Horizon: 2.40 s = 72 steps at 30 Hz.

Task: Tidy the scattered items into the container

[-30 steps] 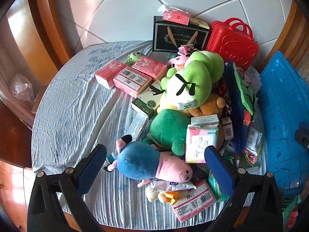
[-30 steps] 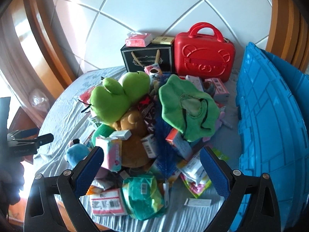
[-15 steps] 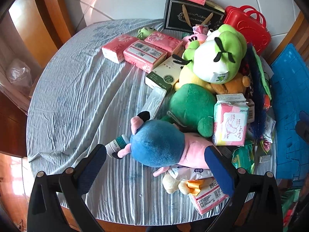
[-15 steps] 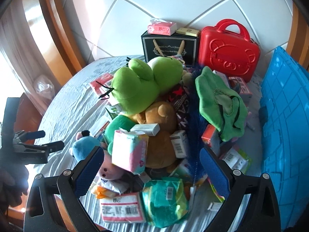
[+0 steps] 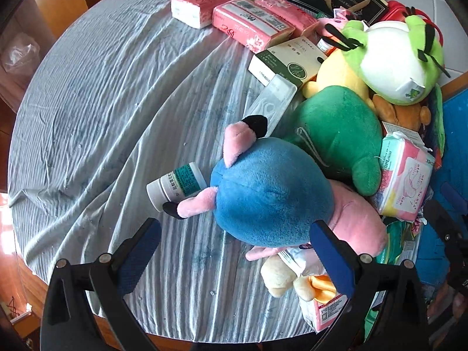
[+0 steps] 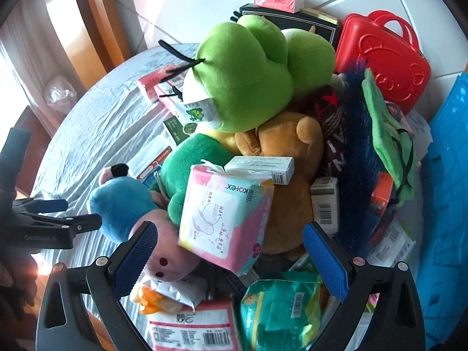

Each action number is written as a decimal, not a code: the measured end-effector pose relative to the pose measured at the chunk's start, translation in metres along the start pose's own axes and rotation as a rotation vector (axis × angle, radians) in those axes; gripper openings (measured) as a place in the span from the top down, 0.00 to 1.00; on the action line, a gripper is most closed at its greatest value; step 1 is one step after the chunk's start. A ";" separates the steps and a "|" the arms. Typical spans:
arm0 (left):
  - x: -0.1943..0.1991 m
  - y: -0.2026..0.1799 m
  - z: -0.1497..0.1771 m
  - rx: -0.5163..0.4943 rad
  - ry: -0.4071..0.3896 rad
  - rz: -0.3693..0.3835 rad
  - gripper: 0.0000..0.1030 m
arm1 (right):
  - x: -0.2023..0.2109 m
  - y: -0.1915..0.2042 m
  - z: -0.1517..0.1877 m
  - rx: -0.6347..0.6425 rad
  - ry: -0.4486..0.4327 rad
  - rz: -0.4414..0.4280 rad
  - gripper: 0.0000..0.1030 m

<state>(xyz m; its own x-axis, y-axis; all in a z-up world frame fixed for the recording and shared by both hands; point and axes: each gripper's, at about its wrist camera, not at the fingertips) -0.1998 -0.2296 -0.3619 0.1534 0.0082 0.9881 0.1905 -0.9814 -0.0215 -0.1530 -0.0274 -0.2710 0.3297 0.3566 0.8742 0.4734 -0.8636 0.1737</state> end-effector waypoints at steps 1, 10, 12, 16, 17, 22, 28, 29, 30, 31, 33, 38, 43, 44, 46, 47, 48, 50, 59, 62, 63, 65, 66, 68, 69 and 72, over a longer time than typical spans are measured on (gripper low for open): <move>-0.004 0.001 -0.001 0.009 0.011 0.007 0.00 | -0.006 0.000 -0.001 -0.002 0.008 0.006 0.02; -0.029 0.001 -0.016 0.068 0.051 0.134 0.00 | -0.052 0.001 -0.008 -0.007 0.087 0.085 0.02; -0.033 -0.001 -0.018 0.084 0.071 0.183 0.00 | -0.058 -0.001 -0.008 -0.016 0.096 0.093 0.02; -0.042 -0.009 -0.020 0.106 0.088 0.212 0.00 | -0.064 -0.005 -0.006 -0.033 0.098 0.092 0.02; -0.044 -0.011 -0.021 0.111 0.088 0.212 0.00 | -0.065 -0.005 -0.006 -0.032 0.097 0.093 0.02; -0.050 -0.019 -0.025 0.133 0.078 0.185 0.00 | -0.067 -0.005 -0.005 -0.027 0.090 0.099 0.02; -0.053 -0.027 -0.028 0.151 0.075 0.142 0.00 | -0.068 -0.005 -0.004 -0.015 0.085 0.100 0.00; -0.053 -0.029 -0.027 0.149 0.077 0.137 0.00 | -0.068 -0.005 -0.003 -0.011 0.086 0.102 0.01; -0.052 -0.029 -0.027 0.148 0.081 0.135 0.00 | -0.067 -0.004 -0.003 -0.006 0.086 0.102 0.05; -0.050 -0.029 -0.026 0.149 0.083 0.135 0.00 | -0.065 -0.004 -0.002 -0.003 0.085 0.103 0.08; -0.048 -0.028 -0.024 0.149 0.086 0.140 0.00 | -0.059 -0.005 -0.001 -0.005 0.077 0.112 0.23; -0.041 -0.024 -0.017 0.162 0.083 0.163 0.07 | -0.046 -0.011 0.001 -0.019 0.073 0.092 0.33; -0.028 -0.021 -0.010 0.175 0.061 0.168 0.13 | -0.031 -0.010 0.002 -0.018 0.062 0.077 0.34; -0.025 -0.021 -0.008 0.173 0.055 0.163 0.14 | -0.027 -0.009 0.002 -0.017 0.057 0.074 0.34; -0.018 -0.020 -0.006 0.167 0.032 0.139 0.17 | -0.020 -0.006 0.002 -0.008 0.047 0.069 0.34; -0.014 -0.019 -0.004 0.166 0.022 0.134 0.17 | -0.017 -0.005 0.001 -0.004 0.043 0.067 0.34; -0.012 -0.016 -0.004 0.165 0.014 0.132 0.19 | -0.014 -0.003 0.001 -0.001 0.036 0.063 0.34; -0.004 -0.015 -0.001 0.167 -0.005 0.130 0.20 | -0.007 0.000 0.001 0.005 0.025 0.058 0.34; -0.006 -0.004 0.006 0.195 -0.009 0.135 0.20 | 0.004 -0.001 -0.021 0.017 -0.008 0.045 0.34; -0.035 -0.004 0.002 0.264 0.061 0.188 0.16 | 0.010 -0.002 -0.020 0.015 -0.011 0.047 0.34; -0.041 -0.002 0.004 0.291 0.074 0.207 0.12 | 0.011 -0.003 -0.020 0.014 -0.011 0.049 0.34; -0.051 0.002 0.006 0.339 0.083 0.240 0.05 | 0.010 -0.006 -0.016 0.008 -0.009 0.053 0.34; -0.056 0.003 0.006 0.354 0.095 0.258 0.01 | 0.012 -0.008 -0.016 0.002 -0.008 0.055 0.34; -0.072 0.003 0.008 0.391 0.144 0.309 0.00 | 0.013 -0.008 -0.007 -0.007 -0.005 0.059 0.34; -0.077 0.002 0.009 0.407 0.160 0.327 0.00 | 0.010 -0.007 -0.007 -0.011 -0.003 0.061 0.34; -0.069 -0.003 0.007 0.379 0.122 0.305 0.09 | 0.011 -0.010 -0.005 -0.018 0.001 0.066 0.34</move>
<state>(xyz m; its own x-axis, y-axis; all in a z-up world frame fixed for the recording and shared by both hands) -0.2041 -0.2254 -0.4309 0.1465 -0.3132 0.9383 0.4972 -0.7967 -0.3436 -0.1586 -0.0165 -0.2605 0.3595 0.2980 0.8843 0.4355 -0.8917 0.1235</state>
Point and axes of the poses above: each gripper's, at about its wrist camera, not at the fingertips, and x roughly against the way its jaws point, y to its left, z to its underside, and after that the axes turned 10 degrees about -z, right-handed
